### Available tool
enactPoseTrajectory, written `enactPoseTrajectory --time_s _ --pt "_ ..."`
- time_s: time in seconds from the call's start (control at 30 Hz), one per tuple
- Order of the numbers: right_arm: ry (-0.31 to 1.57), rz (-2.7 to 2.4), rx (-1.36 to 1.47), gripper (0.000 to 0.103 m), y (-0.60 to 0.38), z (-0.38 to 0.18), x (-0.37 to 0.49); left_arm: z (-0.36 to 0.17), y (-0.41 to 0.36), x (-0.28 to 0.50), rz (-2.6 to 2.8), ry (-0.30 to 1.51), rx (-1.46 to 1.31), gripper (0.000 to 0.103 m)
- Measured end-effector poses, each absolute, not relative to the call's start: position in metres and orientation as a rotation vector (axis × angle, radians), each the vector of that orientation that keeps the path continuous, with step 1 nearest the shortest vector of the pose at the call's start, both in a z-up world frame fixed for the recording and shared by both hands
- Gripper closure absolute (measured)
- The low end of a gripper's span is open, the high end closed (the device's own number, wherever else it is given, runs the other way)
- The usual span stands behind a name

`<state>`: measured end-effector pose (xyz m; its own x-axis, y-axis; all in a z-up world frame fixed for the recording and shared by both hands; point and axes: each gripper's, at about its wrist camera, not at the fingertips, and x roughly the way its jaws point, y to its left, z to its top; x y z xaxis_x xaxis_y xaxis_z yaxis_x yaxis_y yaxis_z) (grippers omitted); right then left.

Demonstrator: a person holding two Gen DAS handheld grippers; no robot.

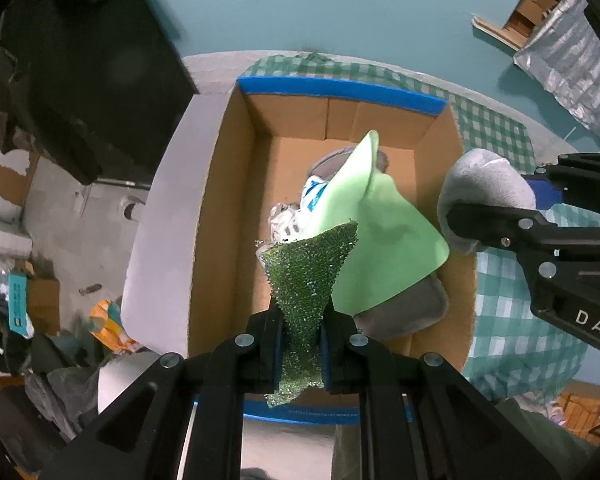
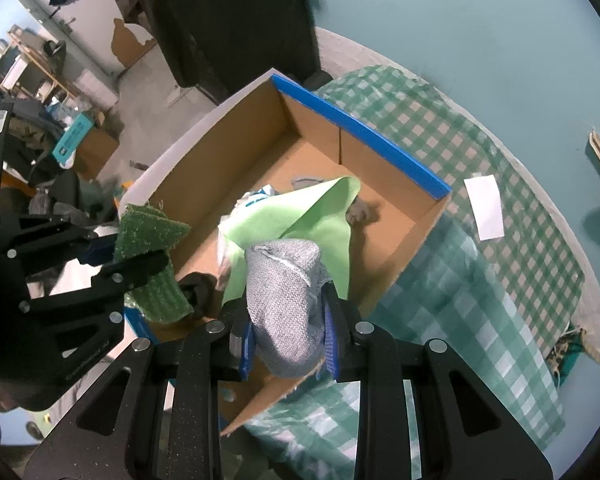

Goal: Organize soft objects
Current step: 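Open the left tool to drop the scrubber while the right tool releases the grey sock into the box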

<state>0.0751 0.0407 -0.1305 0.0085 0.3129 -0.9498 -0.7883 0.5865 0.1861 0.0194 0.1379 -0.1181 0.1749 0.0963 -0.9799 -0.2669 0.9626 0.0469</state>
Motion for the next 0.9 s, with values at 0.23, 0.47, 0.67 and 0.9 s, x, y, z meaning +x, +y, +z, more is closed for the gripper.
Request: enactPoseTrajectory --time_s 0.23,0.47,0.67,0.9 --pt "1.328 0.903 -0.458 0.075 0.051 -0.143 0.076 -0.134 0.148 0.019 0.291 1.397 -0.171 0.086" --pt "1.307 0.884 -0.450 0.055 0.050 -0.142 0.077 -0.142 0.150 0.015 0.296 1.411 -0.187 0.057" --pt "1.271 0.867 -0.434 0.046 0.041 -0.127 0.081 -0.132 0.152 0.011 0.306 1.392 -0.203 0.049" --pt "1.226 0.852 -0.412 0.041 0.025 -0.101 0.079 -0.099 0.143 0.008 0.308 1.312 -0.175 0.039"
